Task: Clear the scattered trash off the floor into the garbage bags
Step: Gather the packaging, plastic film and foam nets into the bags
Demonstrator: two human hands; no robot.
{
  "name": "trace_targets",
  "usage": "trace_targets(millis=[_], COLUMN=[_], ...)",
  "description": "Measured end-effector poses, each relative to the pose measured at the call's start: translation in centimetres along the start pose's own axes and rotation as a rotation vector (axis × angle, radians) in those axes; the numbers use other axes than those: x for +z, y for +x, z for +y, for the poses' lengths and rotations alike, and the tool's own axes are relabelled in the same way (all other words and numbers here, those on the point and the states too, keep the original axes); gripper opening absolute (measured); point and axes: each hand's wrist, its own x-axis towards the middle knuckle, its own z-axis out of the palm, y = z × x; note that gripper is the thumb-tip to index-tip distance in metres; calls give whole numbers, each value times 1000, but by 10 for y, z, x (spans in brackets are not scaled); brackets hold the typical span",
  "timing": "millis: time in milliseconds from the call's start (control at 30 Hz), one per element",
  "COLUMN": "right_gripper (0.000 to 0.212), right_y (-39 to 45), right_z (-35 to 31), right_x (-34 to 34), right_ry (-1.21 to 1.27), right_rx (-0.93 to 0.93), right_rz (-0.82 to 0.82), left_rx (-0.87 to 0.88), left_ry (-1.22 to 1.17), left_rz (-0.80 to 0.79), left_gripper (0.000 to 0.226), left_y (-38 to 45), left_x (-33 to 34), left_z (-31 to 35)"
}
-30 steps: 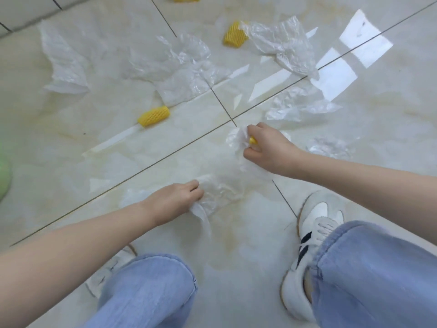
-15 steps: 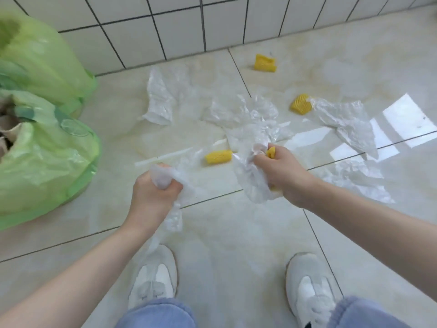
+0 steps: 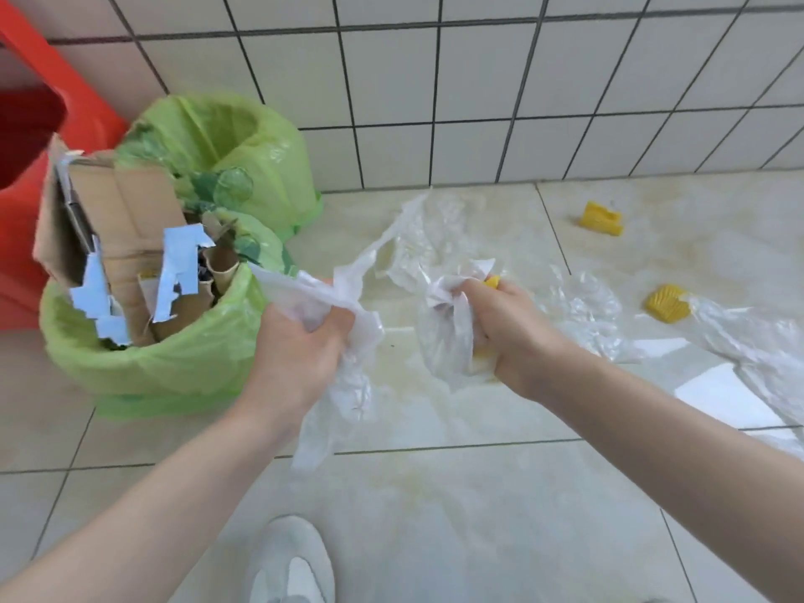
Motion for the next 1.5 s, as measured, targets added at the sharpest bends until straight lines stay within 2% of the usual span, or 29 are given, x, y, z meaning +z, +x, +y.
trace_targets(millis=[133,267,400,500,600,667,900,1033,1267,1500], right_gripper=[12,8,18,19,5,16,18,6,14,18], right_y=[18,36,54,64,70,73,97,119,151,183], right_z=[-9,-29,-57,-88,-120,-137,-160,-159,-170,-187], right_x=[24,44,66,89,112,127,170,186,182,183], right_ry=[-17,-15,-36,9,-13,-55,-67,-85,-42,34], right_rx=[32,7,37,50,17,2,-40,-40,-52,-62], right_rz=[-19,-27,2,13,21,32,7,-25,-39,-9], left_rx=[3,-18,-1,-50,-126,-167,-193,-209,-208,-173], left_ry=[-15,-52,-44,-12,14,26,29,37,42,42], left_rz=[35,153,162,209,238,257,204,193,140,225], left_gripper=[20,23,21,16,12,15,17,17,18,16], left_y=[18,45,86,117,144,157,189,208,245,304], left_x=[-18,-36,-59,-77,-97,-112,-137,-140,-134,-143], left_z=[7,26,53,70,77,82,98,99,110,125])
